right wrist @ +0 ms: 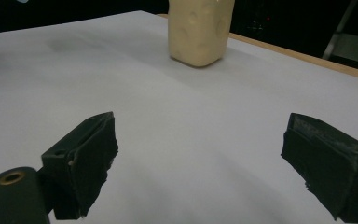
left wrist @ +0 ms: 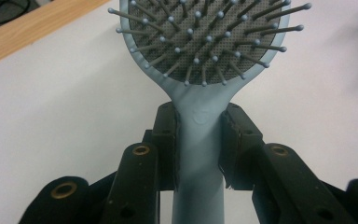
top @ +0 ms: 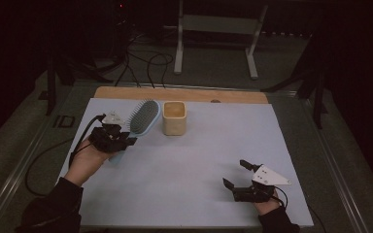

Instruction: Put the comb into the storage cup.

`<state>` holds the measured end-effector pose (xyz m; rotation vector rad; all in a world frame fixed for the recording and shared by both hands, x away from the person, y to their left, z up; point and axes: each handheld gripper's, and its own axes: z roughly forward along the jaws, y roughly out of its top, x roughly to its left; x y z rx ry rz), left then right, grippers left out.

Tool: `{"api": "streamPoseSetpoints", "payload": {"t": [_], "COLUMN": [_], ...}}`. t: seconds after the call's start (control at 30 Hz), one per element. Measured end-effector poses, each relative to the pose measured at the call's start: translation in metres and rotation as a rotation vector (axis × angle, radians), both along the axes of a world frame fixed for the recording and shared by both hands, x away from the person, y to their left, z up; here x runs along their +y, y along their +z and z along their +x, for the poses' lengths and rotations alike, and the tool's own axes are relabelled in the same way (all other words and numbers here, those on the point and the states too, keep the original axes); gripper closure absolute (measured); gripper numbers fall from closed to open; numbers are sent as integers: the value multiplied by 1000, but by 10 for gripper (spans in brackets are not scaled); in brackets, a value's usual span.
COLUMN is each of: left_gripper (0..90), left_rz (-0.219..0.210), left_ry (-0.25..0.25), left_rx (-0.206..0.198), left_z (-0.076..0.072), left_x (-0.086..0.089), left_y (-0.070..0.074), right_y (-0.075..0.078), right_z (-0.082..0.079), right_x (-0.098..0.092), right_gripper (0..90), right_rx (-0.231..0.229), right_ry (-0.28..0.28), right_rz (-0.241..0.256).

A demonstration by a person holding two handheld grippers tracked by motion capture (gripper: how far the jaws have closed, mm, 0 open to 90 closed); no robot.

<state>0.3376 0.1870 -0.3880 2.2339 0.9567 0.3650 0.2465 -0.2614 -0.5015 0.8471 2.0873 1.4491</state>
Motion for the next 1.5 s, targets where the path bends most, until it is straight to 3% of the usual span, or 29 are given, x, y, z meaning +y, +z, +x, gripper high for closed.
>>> {"api": "streamPoseSetpoints", "payload": {"t": [0.6,0.8,1.2,1.3,1.37,1.5], "left_gripper": [700,700,699,699,699,699], "left_rz": [-94,-118,-210,-216,-231,-254], "left_ry": [-36,-25,-11,-6,-16,-36], "left_rx": [-59,-91,-131,-145,-141,-178], "left_z": [17,24,42,48,51,55], "left_x": [-27,-37,-55,-59,-62,-69], "left_y": [20,25,27,26,26,27], "right_y": [0,0,0,0,0,0], "right_z": [0,0,0,0,0,0], "right_x": [0,0,0,0,0,0], "right_gripper": [99,98,99,99,99,98], "right_rx": [-2,5,0,-4,-4,-5], "right_ry": [1,-2,3,3,3,5], "right_rz": [-6,-4,-4,-6,-4,-1]}}
